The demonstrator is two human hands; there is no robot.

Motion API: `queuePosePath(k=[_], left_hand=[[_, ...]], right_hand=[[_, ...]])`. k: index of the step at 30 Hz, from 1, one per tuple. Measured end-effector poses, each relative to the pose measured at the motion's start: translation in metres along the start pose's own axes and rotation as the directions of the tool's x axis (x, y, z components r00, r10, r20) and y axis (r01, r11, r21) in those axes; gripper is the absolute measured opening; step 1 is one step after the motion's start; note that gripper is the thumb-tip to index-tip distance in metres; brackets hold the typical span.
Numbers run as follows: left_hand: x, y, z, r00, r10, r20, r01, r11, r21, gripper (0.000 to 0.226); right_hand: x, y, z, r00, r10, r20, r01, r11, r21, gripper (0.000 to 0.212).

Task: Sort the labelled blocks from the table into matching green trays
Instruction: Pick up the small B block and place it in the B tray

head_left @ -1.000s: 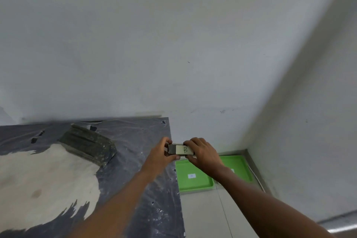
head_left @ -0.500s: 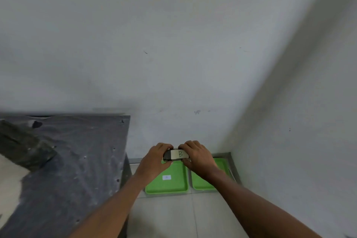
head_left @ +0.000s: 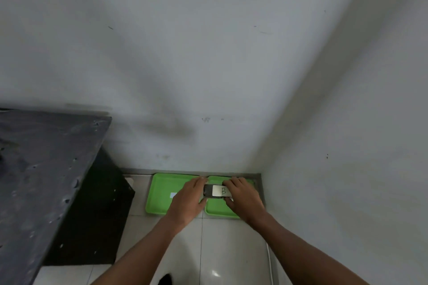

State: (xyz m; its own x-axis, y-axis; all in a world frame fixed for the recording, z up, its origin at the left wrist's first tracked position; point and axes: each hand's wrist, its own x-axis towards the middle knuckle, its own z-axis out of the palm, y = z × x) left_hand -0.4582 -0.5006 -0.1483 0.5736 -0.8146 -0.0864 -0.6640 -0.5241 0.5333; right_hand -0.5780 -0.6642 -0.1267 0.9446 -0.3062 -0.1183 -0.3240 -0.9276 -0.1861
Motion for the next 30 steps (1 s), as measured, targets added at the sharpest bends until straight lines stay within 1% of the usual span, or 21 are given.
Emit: queuePosePath(k=[2,5,8,10,17,22,26,30], left_hand=[[0.006,-0.009,0.017,0.999,0.014,0.049,-0.016,0.999,0.03,0.056],[0.019,-0.031,0.054,0.992,0.071,0.103,-0.082,0.991,0.106,0.057],[0.036,-0.062,0.103,0.989,0.056,0.133,-0.075,0.987,0.141,0.058],[0.049,-0.088,0.145,0.989,0.035,0.142,-0.06,0.984,0.17,0.059],[0.108,-0.192,0.296,0.985,0.045,0.168,-0.102,0.932,0.347,0.063],[0.14,-0.249,0.386,0.98,0.04,0.196,-0.119,0.906,0.406,0.062],[0.153,-0.272,0.432,0.979,0.019,0.204,-0.103,0.906,0.41,0.061],[0.162,-0.283,0.459,0.968,-0.025,0.251,-0.077,0.918,0.389,0.062]], right_hand=[[-0.002,0.016,0.017,0.999,0.019,0.031,-0.019,1.0,-0.007,0.037],[0.002,0.043,0.06,0.998,0.034,0.059,-0.032,0.999,-0.028,0.038],[0.015,0.069,0.118,0.997,0.03,0.078,-0.027,0.999,-0.045,0.04],[0.029,0.085,0.165,0.996,0.034,0.081,-0.03,0.998,-0.055,0.04],[0.086,0.138,0.35,0.998,0.056,0.015,-0.055,0.996,-0.076,0.04],[0.112,0.175,0.463,0.996,0.089,-0.003,-0.089,0.994,-0.071,0.04],[0.124,0.197,0.519,0.994,0.105,0.012,-0.104,0.992,-0.077,0.041],[0.136,0.219,0.549,0.991,0.119,0.06,-0.114,0.99,-0.081,0.042]])
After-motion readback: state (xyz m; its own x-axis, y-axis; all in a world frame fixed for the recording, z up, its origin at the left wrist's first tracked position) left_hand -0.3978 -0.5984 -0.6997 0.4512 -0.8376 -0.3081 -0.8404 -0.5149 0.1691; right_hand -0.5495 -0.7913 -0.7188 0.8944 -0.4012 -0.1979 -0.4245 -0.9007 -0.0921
